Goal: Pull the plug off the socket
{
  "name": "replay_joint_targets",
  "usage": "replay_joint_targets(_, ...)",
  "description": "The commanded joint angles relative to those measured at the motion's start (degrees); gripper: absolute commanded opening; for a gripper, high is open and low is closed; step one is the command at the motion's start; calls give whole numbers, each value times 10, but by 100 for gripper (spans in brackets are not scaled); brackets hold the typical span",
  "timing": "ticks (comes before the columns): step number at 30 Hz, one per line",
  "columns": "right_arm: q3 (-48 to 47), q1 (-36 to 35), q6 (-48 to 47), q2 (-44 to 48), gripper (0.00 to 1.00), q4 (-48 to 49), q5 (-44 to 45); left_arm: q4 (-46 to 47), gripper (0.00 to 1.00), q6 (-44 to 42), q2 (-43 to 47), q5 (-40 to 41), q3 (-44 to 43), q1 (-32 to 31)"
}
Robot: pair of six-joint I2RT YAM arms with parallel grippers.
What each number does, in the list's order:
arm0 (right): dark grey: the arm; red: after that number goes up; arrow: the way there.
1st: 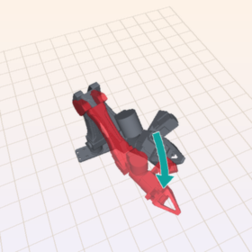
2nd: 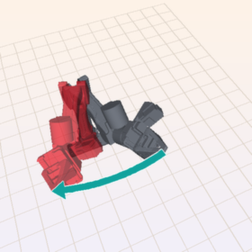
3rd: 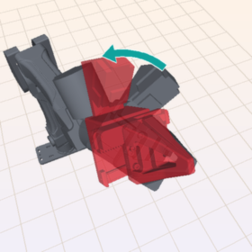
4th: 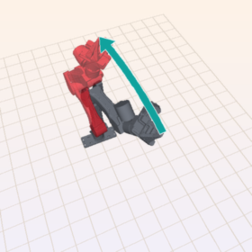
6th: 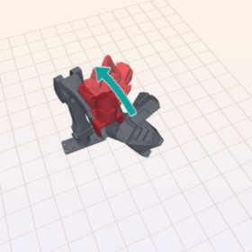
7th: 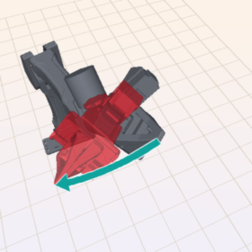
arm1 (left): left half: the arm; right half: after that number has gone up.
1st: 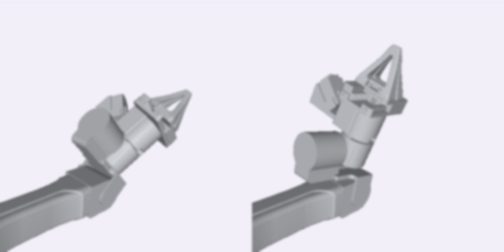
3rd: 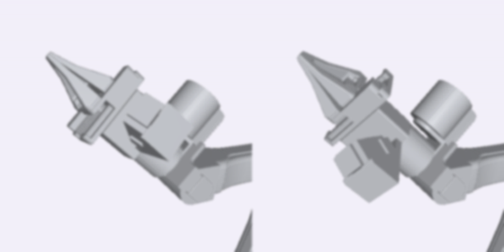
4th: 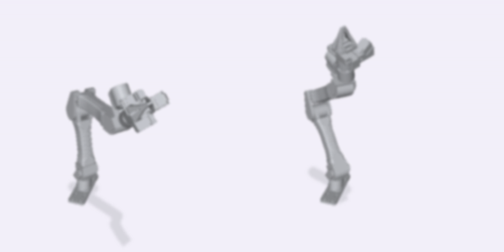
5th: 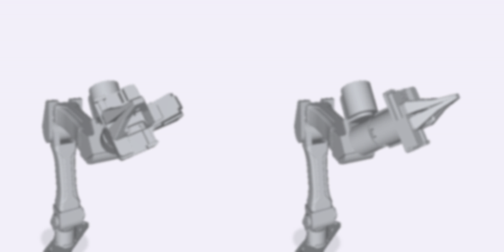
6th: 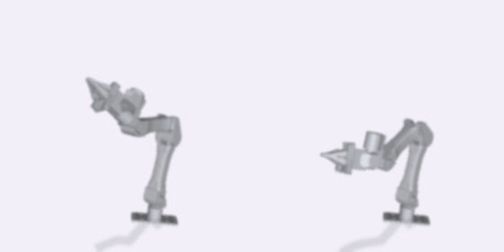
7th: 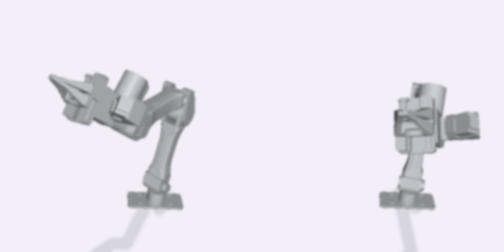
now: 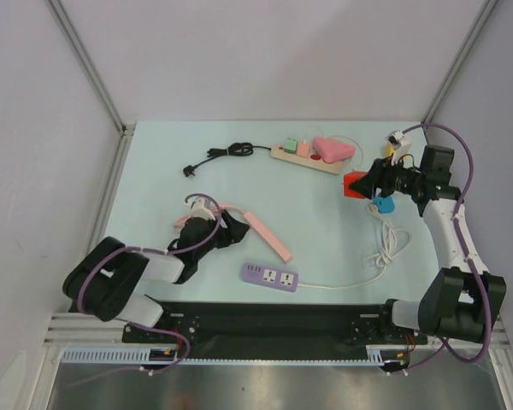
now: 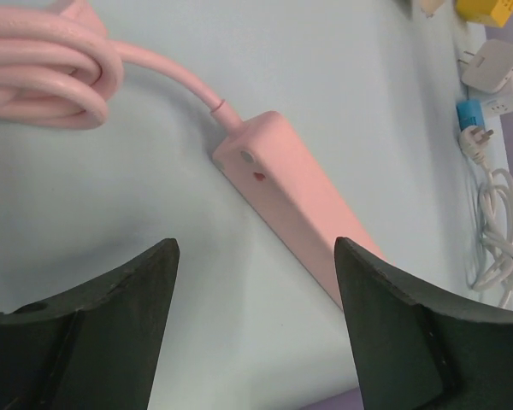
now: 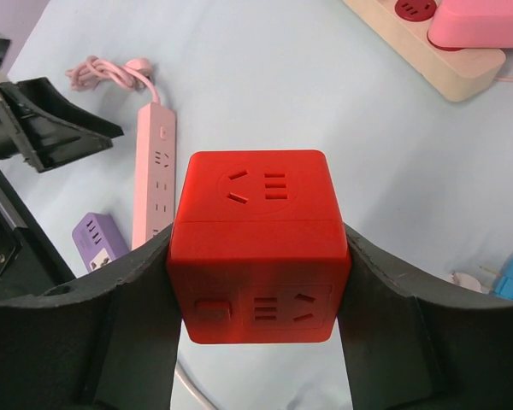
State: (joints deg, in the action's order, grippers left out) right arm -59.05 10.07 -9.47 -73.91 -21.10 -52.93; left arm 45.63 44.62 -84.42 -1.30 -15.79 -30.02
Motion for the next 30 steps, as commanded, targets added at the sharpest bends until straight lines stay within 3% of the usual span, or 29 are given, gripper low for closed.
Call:
replay_joint_targets(1, -6, 7, -11, 13, 0, 19, 5, -9, 79, -41, 64, 12, 9, 4)
replay_joint_targets(5, -13, 15, -19, 7, 0, 12, 59, -69, 94, -73, 171, 34, 8, 4)
replay_joint_targets(8, -16, 22, -17, 5, 0, 15, 128, -134, 98, -93, 235, 50, 0, 4)
replay_joint_targets(12, -21, 27, 0, -4, 0, 40, 243, -222, 99, -131, 356, 76, -19, 4)
replay_joint_targets(18, -42, 34, 17, -52, 0, 62, 408, -354, 100, -159, 446, 125, -57, 4)
replay_joint_targets(25, -63, 83, -10, -109, 0, 23, 445, -485, 100, -158, 500, 131, -123, 4)
replay_joint_targets(30, -43, 119, -34, -119, 0, 14, 433, -512, 100, -166, 523, 126, -129, 4)
